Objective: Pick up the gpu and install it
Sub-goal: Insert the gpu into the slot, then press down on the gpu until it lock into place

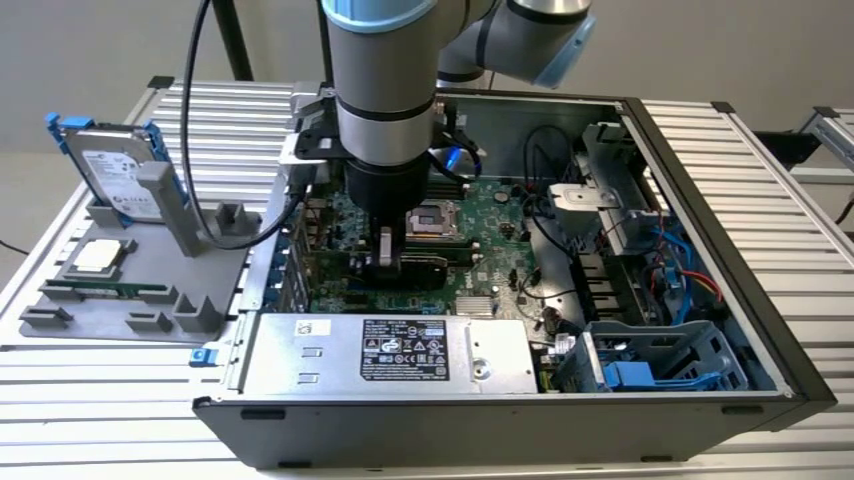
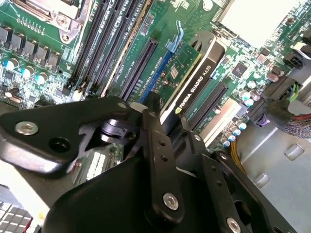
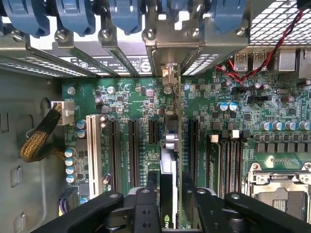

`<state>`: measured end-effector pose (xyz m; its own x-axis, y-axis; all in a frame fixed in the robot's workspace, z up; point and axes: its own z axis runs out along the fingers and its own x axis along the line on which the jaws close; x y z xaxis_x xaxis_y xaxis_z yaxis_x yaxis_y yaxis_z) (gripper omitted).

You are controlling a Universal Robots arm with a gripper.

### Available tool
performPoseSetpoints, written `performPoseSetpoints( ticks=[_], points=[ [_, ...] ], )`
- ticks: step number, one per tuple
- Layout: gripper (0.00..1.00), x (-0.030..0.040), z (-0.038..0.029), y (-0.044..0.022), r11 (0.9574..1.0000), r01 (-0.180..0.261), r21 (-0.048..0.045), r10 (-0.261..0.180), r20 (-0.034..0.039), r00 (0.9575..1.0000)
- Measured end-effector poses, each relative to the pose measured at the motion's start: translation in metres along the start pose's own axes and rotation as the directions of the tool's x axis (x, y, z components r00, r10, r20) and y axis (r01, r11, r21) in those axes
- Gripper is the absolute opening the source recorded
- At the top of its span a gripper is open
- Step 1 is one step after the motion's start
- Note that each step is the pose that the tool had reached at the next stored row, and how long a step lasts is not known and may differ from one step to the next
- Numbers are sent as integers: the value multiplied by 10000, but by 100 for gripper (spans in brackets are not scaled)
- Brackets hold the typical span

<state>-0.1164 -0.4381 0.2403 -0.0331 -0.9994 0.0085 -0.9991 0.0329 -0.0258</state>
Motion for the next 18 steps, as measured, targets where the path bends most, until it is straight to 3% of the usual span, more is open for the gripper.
performPoseSetpoints(
  ticks=[5, 7, 16, 17, 18],
  points=[
    [100, 1, -4, 1, 10000, -3, -6, 3, -10, 10000],
    [100, 1, -36, -2, 10000, -2, -9, 2, -4, 10000],
    [100, 4, -447, -13, 10000, -1, -9, 1, -2, 10000],
    [100, 4, -457, -14, 10000, 0, -8, 0, -2, 10000],
    [0, 4, -457, -14, 10000, -1, -8, 1, 0, 10000]
  ],
)
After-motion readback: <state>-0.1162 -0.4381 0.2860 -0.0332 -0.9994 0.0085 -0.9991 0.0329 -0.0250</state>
